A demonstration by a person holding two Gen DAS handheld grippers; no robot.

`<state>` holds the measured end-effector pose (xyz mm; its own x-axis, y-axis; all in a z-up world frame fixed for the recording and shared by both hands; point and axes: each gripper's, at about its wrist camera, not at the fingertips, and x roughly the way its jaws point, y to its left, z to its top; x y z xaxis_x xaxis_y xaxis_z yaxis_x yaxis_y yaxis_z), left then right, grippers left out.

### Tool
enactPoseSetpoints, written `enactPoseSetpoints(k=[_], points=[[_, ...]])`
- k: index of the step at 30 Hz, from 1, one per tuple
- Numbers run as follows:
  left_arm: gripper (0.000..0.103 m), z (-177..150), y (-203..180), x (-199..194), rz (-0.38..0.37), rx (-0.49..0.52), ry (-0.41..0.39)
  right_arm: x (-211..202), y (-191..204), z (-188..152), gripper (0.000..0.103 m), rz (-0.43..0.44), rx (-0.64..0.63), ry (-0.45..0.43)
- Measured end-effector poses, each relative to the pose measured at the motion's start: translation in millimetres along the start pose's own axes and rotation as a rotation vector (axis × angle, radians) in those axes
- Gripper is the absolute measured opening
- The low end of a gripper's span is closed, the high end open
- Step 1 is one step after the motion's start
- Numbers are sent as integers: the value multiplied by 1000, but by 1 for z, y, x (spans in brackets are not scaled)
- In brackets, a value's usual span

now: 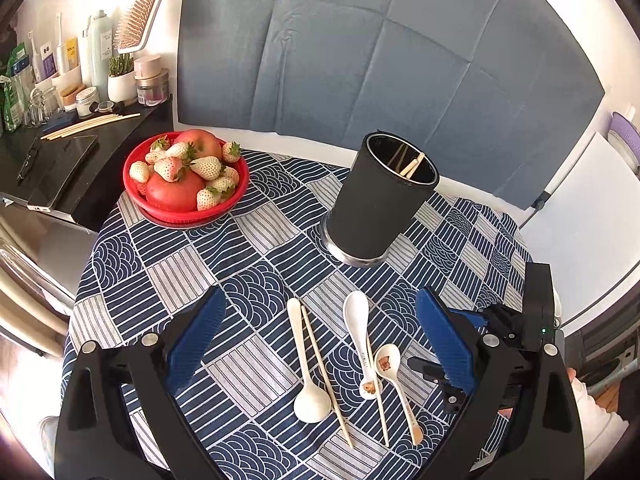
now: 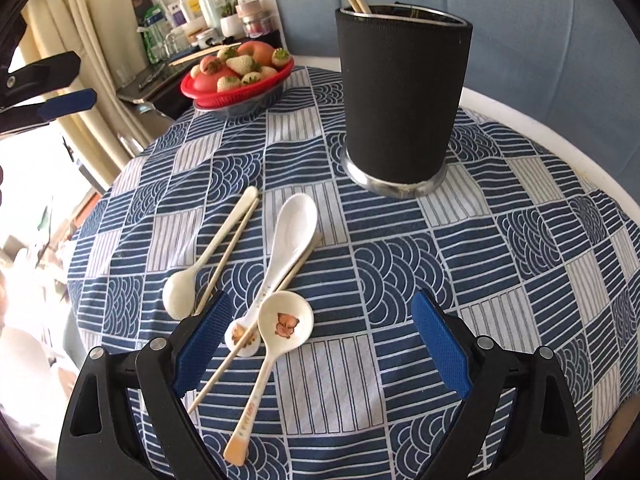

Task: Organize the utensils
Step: 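Withdraw the right tool and move it down toward the white spoon with a bear print, then close the right gripper on the handle of the bear-print spoon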

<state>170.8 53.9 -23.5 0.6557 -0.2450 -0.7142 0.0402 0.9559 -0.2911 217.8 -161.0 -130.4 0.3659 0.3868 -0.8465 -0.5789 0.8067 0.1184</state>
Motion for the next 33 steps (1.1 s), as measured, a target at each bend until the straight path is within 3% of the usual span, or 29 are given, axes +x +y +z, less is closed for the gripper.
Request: enactPoseSetpoints(k=[23,29,30,31,33], points=[[94,-37,24,3,68,-52,94,42,5,-8,67,21,-10,101],[94,-45,24,6,80,-41,117,48,6,-12,41,-20,-31,105],[94,-46,24,7,80,-42,120,47,4,-12,19,2,-23,104],[94,-47,24,7,79,-45,123,46,2,-11,10,23,-5,105],[94,-50,24,9,76,-49,131,45,-3,-11,8,42,27,104]])
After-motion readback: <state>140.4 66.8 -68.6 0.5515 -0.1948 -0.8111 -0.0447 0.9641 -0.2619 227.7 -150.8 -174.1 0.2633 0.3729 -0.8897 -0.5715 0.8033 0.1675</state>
